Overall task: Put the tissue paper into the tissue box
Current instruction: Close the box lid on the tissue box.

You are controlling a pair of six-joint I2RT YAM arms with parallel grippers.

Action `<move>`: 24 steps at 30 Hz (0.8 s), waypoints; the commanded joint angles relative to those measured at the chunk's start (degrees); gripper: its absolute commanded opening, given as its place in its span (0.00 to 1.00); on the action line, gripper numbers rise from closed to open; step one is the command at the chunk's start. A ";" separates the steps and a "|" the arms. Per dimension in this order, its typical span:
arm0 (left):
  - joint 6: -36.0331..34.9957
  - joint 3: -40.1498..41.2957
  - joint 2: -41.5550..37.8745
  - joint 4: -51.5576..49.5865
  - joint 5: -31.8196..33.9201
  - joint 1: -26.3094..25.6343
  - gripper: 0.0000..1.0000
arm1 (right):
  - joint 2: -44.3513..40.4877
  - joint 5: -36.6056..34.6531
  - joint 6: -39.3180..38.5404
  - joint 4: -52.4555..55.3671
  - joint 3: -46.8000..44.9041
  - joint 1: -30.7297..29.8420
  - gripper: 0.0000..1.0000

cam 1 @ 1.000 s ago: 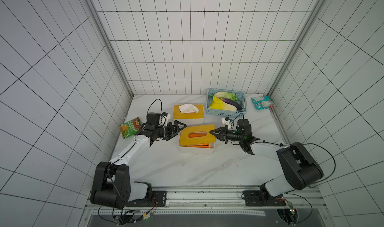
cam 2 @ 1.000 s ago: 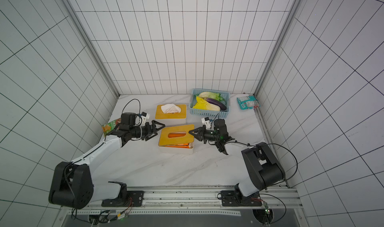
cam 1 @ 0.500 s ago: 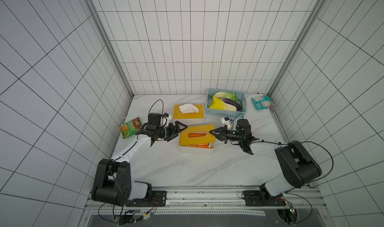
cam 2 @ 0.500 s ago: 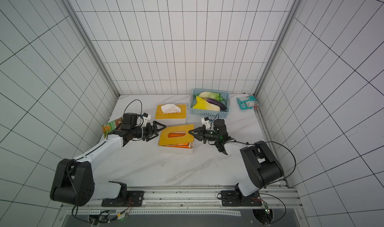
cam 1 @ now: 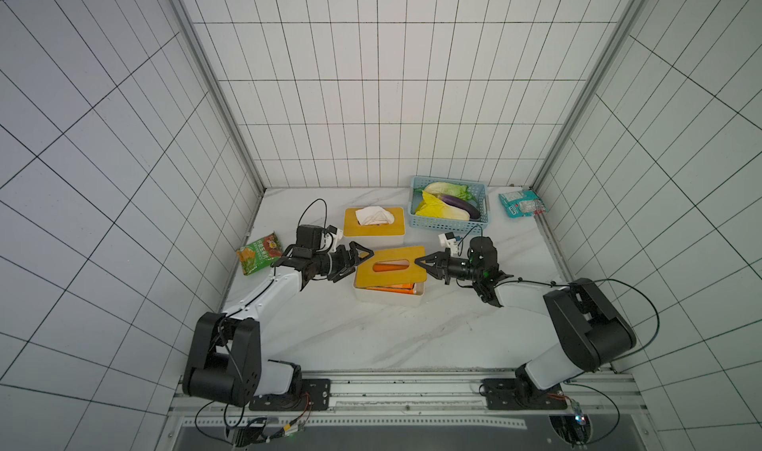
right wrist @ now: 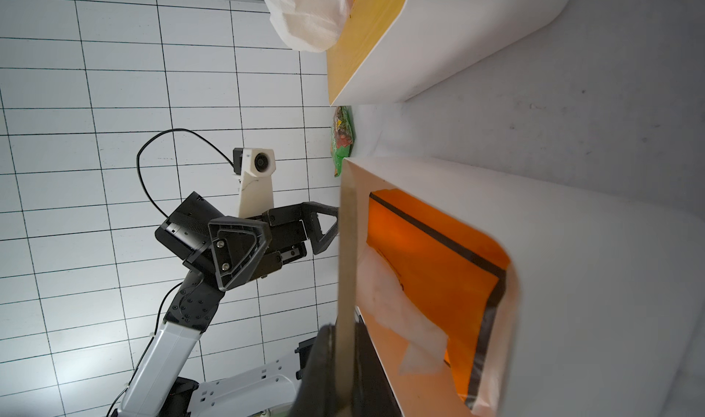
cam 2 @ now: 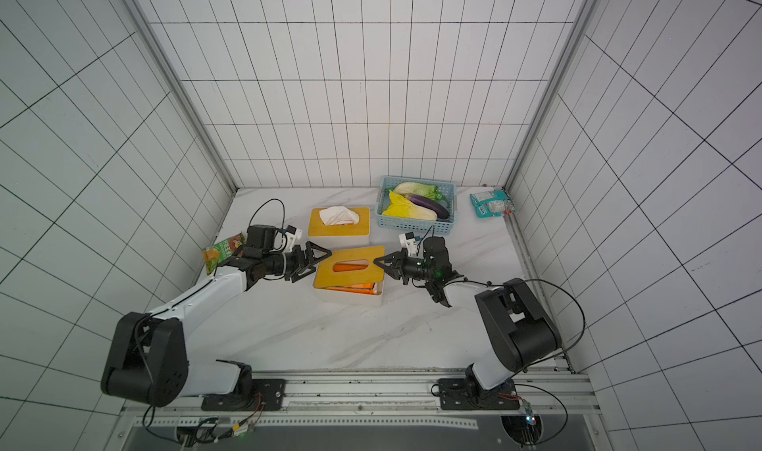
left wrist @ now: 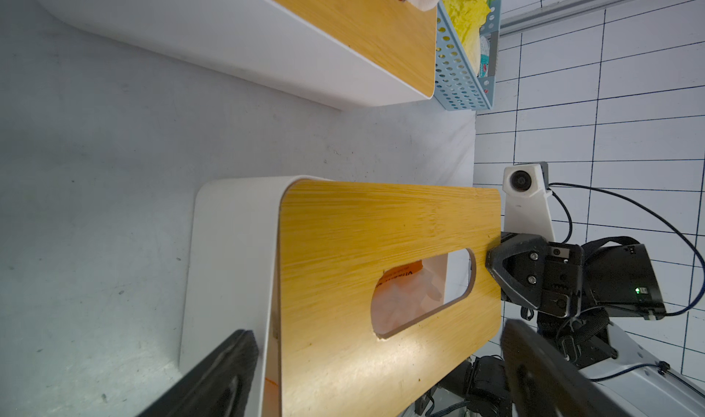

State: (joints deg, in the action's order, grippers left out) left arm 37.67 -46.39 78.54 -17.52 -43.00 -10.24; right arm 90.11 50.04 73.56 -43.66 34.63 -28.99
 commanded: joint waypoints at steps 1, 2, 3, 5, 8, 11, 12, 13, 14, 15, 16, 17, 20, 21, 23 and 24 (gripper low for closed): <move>-0.55 0.41 0.14 1.08 0.62 -0.48 0.98 | 0.77 -0.90 0.27 -3.01 0.26 -0.57 0.00; -0.49 0.50 0.12 1.08 0.72 -0.48 0.98 | 0.77 -0.95 0.27 -3.09 0.26 -0.62 0.00; -0.42 0.66 -0.03 1.08 0.81 -0.64 0.98 | 0.73 -1.08 0.33 -3.10 0.13 -0.72 0.00; -0.27 1.01 -0.38 1.08 1.19 -0.84 0.98 | 0.55 -1.35 0.37 -3.01 -0.07 -0.91 0.00; 0.36 2.03 -1.49 1.73 1.99 -1.26 0.98 | 0.17 -1.86 0.44 -3.01 -0.51 -1.21 0.00; 1.38 3.32 -2.42 3.02 2.47 -1.70 0.98 | -0.39 -2.42 0.45 -3.01 -0.92 -1.49 0.00; 1.82 3.81 -2.64 3.47 2.64 -2.01 0.98 | -0.45 -2.54 0.37 -3.00 -0.97 -1.66 0.00; 2.17 4.21 -2.82 3.94 2.88 -2.42 0.98 | -0.54 -2.65 0.37 -2.92 -1.06 -1.73 0.00; 2.51 4.50 -2.86 4.36 3.07 -2.81 0.98 | -0.68 -2.72 0.23 -2.84 -1.06 -1.77 0.00; 2.80 4.57 -2.87 4.72 3.26 -3.22 0.98 | -0.63 -2.76 0.10 -2.66 -1.06 -1.89 0.00; 3.00 4.76 -2.78 4.98 3.44 -3.51 0.98 | -0.64 -2.80 -0.07 -2.57 -1.07 -1.95 0.00; 3.09 4.75 -2.69 5.12 3.49 -3.73 0.98 | -0.68 -2.77 -0.12 -2.57 -1.06 -1.96 0.00; 2.91 4.64 -2.69 5.13 3.67 -3.82 0.98 | -0.73 -2.59 -0.67 -2.32 -1.23 -1.96 0.00; 2.81 4.57 -2.77 5.00 3.80 -3.85 0.98 | -0.73 -2.47 -0.85 -2.07 -1.23 -2.02 0.00; 2.59 4.40 -2.78 4.86 3.86 -3.85 0.98 | -0.81 -1.93 -1.40 -1.50 -1.15 -1.90 0.00; 2.57 4.37 -2.69 4.78 3.83 -3.87 0.98 | -0.96 -1.83 -1.89 -1.05 -1.06 -1.94 0.00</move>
State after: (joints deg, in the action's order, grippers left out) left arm 40.14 -42.24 76.73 -14.37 -38.26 -13.19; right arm 90.28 48.51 73.54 -44.56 34.15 -30.26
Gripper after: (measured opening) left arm 0.978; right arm 0.096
